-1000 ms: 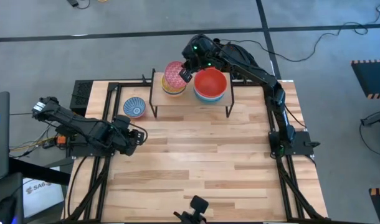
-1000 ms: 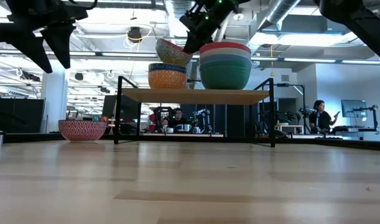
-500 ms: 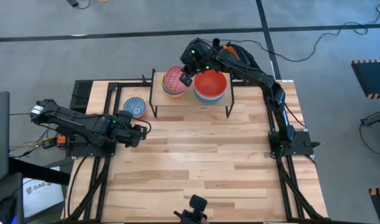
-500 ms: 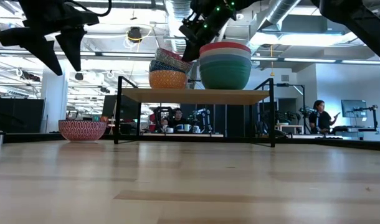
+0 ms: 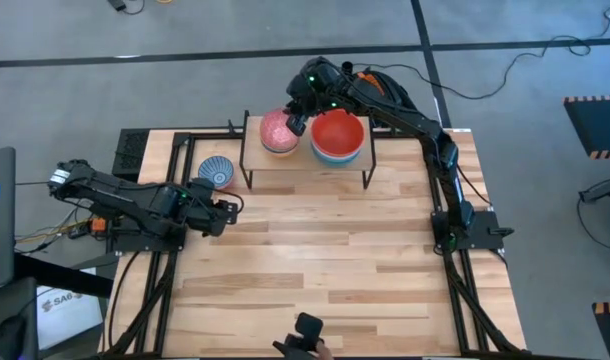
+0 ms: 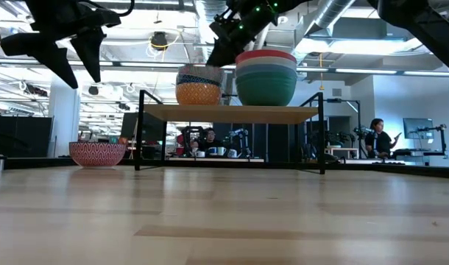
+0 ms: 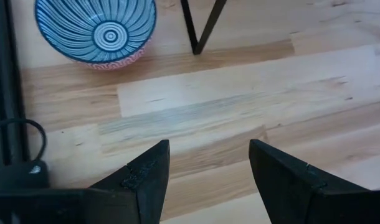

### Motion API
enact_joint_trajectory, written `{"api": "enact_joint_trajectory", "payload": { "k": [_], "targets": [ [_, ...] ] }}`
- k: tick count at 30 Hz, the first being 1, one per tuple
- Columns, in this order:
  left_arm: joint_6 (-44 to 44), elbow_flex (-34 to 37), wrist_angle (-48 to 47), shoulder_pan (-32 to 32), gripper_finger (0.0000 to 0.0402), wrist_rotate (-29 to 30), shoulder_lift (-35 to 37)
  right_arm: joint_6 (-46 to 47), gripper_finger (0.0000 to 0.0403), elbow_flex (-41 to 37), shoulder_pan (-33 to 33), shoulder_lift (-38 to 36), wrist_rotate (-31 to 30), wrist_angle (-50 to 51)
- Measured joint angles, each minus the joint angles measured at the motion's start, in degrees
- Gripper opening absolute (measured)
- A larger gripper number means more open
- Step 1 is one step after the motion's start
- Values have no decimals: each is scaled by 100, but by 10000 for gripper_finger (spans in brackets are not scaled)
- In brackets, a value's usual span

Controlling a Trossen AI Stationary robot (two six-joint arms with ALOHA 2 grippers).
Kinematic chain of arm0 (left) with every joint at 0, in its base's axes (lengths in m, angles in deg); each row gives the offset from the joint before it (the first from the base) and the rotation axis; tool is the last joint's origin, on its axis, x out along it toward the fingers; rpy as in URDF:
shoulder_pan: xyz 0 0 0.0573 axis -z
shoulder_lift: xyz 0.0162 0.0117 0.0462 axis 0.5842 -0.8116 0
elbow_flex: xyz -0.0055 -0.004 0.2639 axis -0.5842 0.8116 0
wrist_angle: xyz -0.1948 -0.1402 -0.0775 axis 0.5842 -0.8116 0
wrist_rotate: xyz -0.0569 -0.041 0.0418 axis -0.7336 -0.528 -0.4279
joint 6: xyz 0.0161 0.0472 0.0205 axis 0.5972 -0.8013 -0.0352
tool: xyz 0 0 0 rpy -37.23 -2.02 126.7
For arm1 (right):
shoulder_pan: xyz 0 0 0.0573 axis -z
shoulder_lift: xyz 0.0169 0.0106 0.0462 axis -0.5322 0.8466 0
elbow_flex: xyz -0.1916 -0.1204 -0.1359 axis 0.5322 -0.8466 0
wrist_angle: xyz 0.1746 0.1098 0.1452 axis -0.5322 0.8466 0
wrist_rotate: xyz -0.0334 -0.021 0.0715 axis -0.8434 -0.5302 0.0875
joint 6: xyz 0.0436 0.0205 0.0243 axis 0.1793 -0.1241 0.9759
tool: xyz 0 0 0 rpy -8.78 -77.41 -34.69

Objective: Place and stack bowls onto a shelf
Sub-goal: Stack the red patterned bowl on top of the yellow patterned bowl on the shelf

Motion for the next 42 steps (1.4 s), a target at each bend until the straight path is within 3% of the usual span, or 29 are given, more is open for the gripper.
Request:
{"api": "enact_joint_trajectory", "payload": {
  "k": [6, 10, 14, 24, 42],
  "targets": [
    [19, 0, 80, 2, 203, -146, 0, 108, 183, 0, 38, 0, 26, -216],
    [63, 0, 75, 2, 203, -203, 0, 182, 199, 0, 92, 0, 329, -410],
    [120, 0, 78, 2, 203, -271, 0, 377, 192, -97, 125, 148, 678, -818],
    [341, 0, -30, 127, 203, -257, -2, -106, 150, -122, 382, 127, 742, 88],
    [291, 0, -148, -26, 203, -284, 0, -974, 146, -115, 126, -303, 741, 1016]
  ]
}}
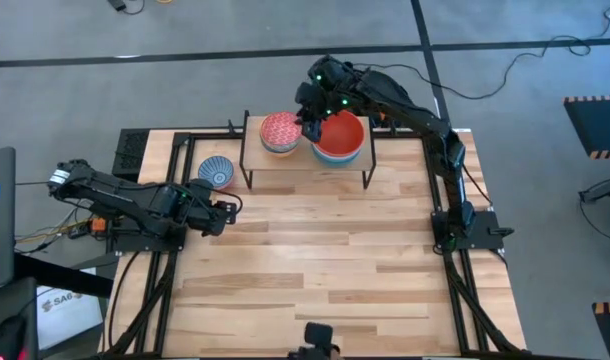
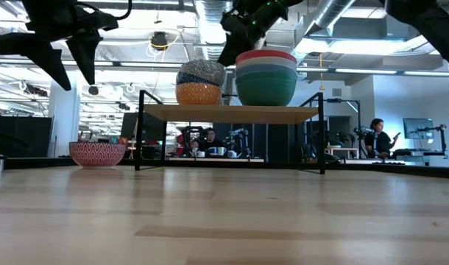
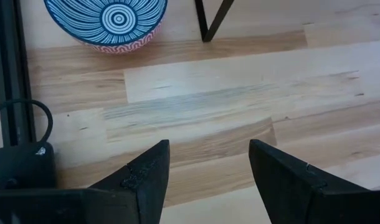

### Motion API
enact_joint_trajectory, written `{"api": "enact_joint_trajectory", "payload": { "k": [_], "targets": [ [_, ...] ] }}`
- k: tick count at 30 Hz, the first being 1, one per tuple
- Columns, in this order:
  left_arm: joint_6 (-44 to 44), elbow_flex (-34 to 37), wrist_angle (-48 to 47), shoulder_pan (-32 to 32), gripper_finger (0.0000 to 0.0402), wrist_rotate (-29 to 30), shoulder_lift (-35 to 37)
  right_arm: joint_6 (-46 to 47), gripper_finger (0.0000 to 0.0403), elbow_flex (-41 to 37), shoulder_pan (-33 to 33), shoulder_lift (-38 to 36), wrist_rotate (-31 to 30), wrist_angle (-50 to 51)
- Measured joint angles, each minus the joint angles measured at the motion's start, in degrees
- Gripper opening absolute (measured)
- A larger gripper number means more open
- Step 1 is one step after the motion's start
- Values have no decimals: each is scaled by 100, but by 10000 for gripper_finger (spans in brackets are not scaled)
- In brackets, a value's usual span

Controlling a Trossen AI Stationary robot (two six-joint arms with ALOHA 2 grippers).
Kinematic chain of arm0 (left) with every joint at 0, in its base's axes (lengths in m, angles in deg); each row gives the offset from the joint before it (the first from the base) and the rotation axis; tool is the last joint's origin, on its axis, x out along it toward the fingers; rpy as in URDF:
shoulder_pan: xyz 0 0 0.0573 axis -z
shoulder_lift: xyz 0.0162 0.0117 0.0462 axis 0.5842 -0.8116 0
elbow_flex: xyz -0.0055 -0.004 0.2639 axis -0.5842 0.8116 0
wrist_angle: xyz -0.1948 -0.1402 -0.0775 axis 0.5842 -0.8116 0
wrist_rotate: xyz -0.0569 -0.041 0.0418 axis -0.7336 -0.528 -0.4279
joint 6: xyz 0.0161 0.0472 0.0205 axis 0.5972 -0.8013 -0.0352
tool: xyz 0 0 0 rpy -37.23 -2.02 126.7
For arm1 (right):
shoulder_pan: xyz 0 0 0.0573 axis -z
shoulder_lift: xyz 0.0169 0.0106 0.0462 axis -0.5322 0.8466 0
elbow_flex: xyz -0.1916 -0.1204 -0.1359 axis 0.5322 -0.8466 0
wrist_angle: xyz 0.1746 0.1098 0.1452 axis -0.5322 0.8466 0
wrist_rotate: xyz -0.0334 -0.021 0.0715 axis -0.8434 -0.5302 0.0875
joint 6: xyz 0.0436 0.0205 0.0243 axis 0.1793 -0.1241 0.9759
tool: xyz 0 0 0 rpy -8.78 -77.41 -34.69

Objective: Place and stack bowls onto a shelf
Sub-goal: Stack the red patterned bowl on top of the yellow patterned bowl on the shelf

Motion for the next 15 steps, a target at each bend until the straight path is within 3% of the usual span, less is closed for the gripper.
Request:
{"api": "enact_joint_trajectory", "payload": {
  "k": [7, 15],
  "targets": [
    [-87, 0, -4, 2, 203, -135, -2, -360, 145, -1, -406, -93, -190, 313],
    [-162, 0, -1, 2, 203, -144, -2, -852, 145, 2, -1015, -414, -1278, 377]
  ]
}}
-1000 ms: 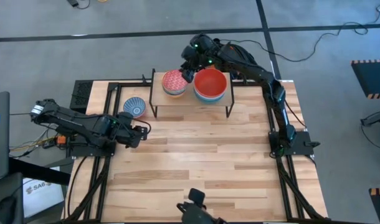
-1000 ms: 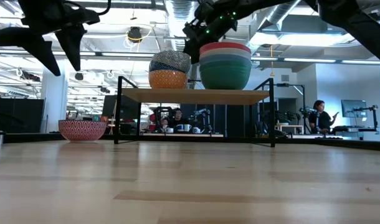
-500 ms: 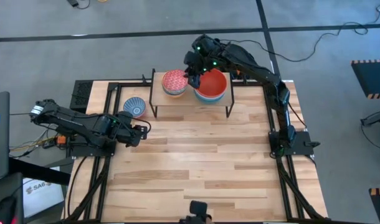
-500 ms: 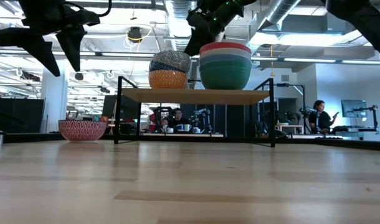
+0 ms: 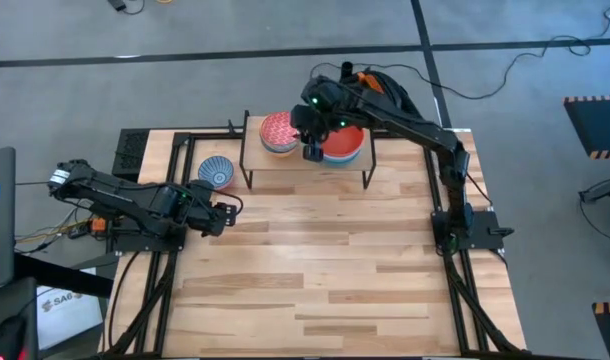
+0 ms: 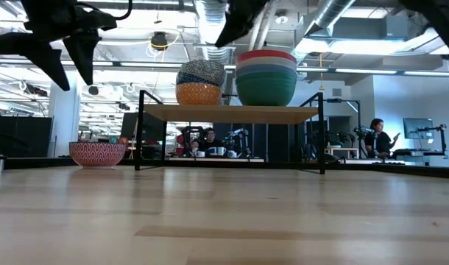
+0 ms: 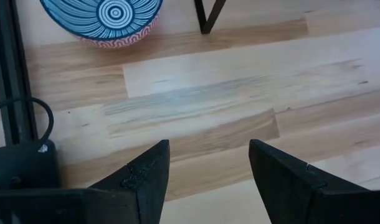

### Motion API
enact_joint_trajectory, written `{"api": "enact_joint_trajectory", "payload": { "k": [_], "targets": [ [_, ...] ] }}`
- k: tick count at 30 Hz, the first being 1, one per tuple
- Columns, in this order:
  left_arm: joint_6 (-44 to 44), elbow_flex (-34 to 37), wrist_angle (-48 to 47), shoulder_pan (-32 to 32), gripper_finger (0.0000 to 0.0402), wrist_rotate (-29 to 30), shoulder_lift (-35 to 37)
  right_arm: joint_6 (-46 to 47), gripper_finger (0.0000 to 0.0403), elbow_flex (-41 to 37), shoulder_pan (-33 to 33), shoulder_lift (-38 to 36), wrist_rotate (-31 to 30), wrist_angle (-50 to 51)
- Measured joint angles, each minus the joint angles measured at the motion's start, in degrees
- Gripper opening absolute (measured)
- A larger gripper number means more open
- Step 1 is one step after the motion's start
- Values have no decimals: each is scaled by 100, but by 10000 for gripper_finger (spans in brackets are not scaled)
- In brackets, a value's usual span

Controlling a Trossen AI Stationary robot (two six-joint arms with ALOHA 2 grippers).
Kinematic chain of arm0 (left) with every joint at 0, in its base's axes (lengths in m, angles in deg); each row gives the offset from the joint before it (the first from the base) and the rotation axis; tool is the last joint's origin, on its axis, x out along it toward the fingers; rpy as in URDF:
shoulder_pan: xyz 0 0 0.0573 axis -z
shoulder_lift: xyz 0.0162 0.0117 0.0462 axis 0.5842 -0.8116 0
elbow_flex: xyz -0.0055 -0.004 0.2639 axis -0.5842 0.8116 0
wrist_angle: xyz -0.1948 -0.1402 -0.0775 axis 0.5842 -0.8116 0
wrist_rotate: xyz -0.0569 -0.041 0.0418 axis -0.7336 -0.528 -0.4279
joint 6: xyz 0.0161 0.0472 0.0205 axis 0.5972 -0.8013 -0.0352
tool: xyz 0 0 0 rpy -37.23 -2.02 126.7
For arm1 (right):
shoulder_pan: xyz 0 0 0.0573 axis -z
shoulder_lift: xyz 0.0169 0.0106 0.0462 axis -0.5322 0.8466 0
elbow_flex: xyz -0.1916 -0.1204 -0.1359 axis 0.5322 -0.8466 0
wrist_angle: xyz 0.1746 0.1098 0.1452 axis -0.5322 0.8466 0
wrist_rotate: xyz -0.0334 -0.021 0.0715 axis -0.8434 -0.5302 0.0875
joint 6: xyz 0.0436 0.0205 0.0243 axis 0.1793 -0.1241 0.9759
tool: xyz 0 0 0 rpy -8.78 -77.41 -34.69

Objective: Place and stack bowls onto a shelf
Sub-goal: Stack the red patterned bowl on top of the yellow patterned bowl on the shelf

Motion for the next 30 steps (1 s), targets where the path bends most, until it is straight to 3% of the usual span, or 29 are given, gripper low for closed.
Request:
{"api": "enact_joint_trajectory", "payload": {
  "k": [9, 14, 21, 25, 30],
  "targets": [
    [-795, 0, 466, 0, 203, 343, 0, -641, 124, -1, -1105, -476, -1801, -183],
    [-1303, 0, 818, 4, 203, 471, 0, -678, 97, 8, -1610, -354, -2650, -272],
    [-1492, 0, 826, 150, 203, 588, 2, 74, 34, -24, -1732, -10, -3977, 66],
    [-1481, 0, 805, 373, 203, 818, 1, 845, 17, -710, -1768, -163, -4188, -31],
    [-1517, 0, 798, 560, 203, 1154, 0, 241, 24, -1282, -2038, -292, -4945, -985]
  ]
}}
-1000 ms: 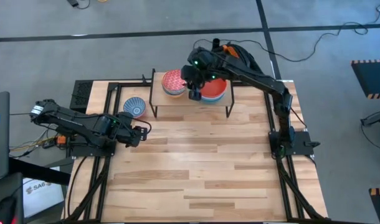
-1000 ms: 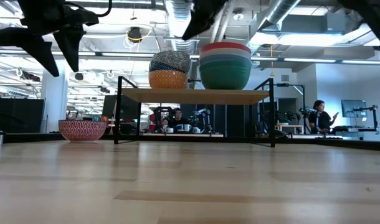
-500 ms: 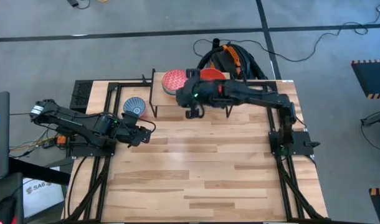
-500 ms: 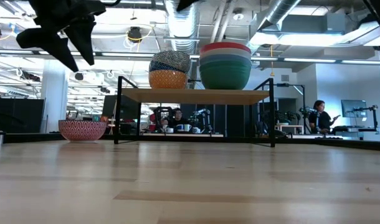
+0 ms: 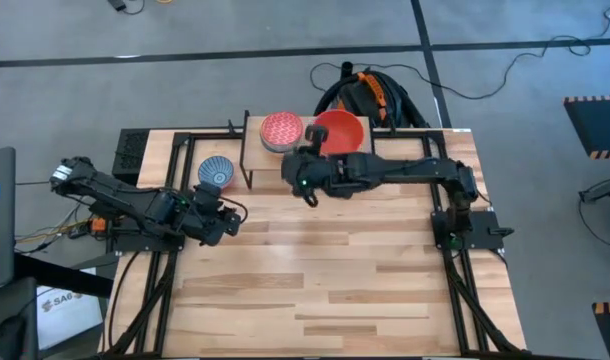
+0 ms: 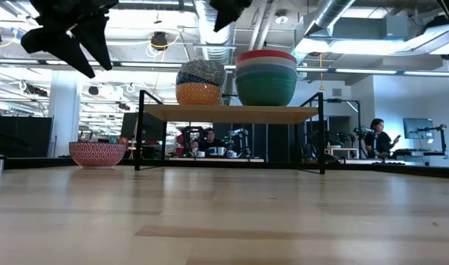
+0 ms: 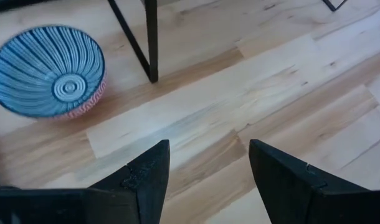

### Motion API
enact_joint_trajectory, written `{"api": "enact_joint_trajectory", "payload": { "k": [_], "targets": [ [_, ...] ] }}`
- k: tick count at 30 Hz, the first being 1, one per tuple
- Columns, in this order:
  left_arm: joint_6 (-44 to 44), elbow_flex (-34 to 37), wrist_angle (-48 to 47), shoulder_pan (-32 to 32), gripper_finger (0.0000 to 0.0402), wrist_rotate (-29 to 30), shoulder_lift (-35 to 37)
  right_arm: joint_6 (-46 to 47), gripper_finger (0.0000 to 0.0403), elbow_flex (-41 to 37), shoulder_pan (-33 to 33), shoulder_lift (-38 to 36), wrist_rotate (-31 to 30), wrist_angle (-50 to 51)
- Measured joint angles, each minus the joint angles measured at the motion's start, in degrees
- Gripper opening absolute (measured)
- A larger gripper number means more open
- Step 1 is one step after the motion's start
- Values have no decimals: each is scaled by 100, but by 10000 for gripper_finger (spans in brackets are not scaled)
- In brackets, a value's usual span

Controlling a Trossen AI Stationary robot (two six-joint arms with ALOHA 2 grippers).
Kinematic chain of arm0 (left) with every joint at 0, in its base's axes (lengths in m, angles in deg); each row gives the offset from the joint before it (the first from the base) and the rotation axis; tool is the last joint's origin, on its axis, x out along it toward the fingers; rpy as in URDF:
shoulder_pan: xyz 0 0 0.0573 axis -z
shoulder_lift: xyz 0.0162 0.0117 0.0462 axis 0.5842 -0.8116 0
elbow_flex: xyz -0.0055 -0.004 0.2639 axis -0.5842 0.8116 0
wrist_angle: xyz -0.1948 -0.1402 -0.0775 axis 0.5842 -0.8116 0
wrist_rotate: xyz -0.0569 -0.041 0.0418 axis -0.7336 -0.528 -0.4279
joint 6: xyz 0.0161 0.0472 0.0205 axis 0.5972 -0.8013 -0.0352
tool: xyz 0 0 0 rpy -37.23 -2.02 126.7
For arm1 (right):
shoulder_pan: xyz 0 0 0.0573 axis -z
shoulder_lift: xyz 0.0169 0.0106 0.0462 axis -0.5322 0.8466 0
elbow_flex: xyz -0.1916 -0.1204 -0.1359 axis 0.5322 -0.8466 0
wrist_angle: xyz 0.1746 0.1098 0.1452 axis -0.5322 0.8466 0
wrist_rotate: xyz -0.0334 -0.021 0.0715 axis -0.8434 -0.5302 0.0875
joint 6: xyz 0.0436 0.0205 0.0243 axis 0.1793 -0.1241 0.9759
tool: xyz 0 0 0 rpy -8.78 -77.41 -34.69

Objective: Place and stack bowls onto a shelf
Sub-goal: Stack the red patterned bowl on top of the yellow patterned bowl on the shelf

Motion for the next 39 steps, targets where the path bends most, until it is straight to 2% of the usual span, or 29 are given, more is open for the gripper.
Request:
{"api": "enact_joint_trajectory", "payload": {
  "k": [5, 8, 21, 31, 39],
  "targets": [
    [-231, 0, -11, 2, 203, 27, 0, -555, 18, -427, 61, 40, 66, -1124],
    [-255, 0, -37, 2, 203, 25, 0, -574, 19, -570, 197, 57, 43, -1529],
    [-252, 0, -94, 2, 203, 51, 0, 343, 20, -605, 536, 48, 279, -1227],
    [-233, 0, -94, 2, 203, 86, 0, 281, 20, -602, 571, 378, 521, -1255],
    [-133, 0, -89, 2, 203, 86, 2, 205, 20, -607, 571, 366, 665, -1315]
  ]
}}
